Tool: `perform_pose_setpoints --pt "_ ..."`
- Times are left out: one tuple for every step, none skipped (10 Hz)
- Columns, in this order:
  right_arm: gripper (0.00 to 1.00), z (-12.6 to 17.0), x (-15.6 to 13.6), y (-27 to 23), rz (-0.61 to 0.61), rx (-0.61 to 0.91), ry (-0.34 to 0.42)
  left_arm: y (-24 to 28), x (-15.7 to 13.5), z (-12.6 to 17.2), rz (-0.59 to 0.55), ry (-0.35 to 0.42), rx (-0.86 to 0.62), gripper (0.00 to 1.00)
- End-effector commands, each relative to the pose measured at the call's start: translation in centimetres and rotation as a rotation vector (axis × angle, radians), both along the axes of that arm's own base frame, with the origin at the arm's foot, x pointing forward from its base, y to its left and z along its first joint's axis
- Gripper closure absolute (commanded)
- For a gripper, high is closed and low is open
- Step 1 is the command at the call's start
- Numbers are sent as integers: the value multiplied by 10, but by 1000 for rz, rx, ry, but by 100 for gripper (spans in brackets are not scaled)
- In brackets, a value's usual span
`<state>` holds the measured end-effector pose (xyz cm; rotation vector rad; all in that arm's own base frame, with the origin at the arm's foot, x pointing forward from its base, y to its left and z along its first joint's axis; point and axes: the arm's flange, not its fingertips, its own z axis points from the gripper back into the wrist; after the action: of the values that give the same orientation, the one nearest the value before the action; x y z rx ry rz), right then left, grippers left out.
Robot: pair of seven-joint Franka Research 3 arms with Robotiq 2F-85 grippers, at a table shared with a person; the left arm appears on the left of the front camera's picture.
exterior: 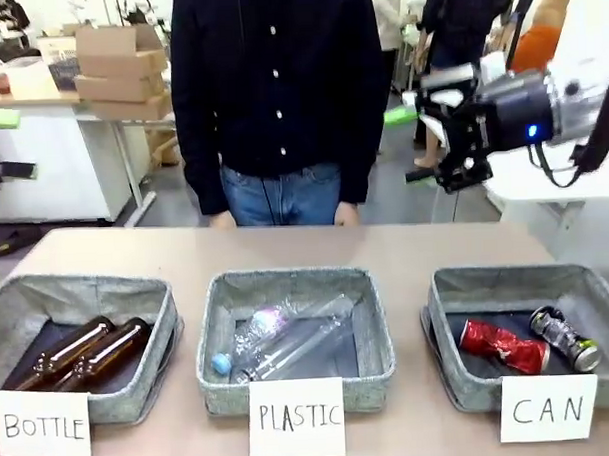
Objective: Sort the can waste into the basket.
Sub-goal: Pick up the can waste from the table and place it in the right Fabric basket.
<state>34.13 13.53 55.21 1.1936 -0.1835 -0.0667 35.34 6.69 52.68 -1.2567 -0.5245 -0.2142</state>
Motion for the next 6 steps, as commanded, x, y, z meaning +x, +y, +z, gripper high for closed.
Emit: perform_pose_setpoints --pt "0 12 -7 -29 122 4 76 -8 -10 21 7 -48 8 0" --pt "0 21 -16 -60 116 -53 49 -8 -10 21 7 -48 8 0" --pt "0 32 -24 -92 78 -82 20 -8 -10 21 7 -48 8 0" --pt "0 6 -11 -23 108 1 49 -8 -10 21 7 -48 8 0" --pt "0 6 -11 -23 108 1 49 -8 -10 21 7 -48 8 0" --pt "0 6 -11 -23 108 1 49 -8 -10 21 7 -48 8 0"
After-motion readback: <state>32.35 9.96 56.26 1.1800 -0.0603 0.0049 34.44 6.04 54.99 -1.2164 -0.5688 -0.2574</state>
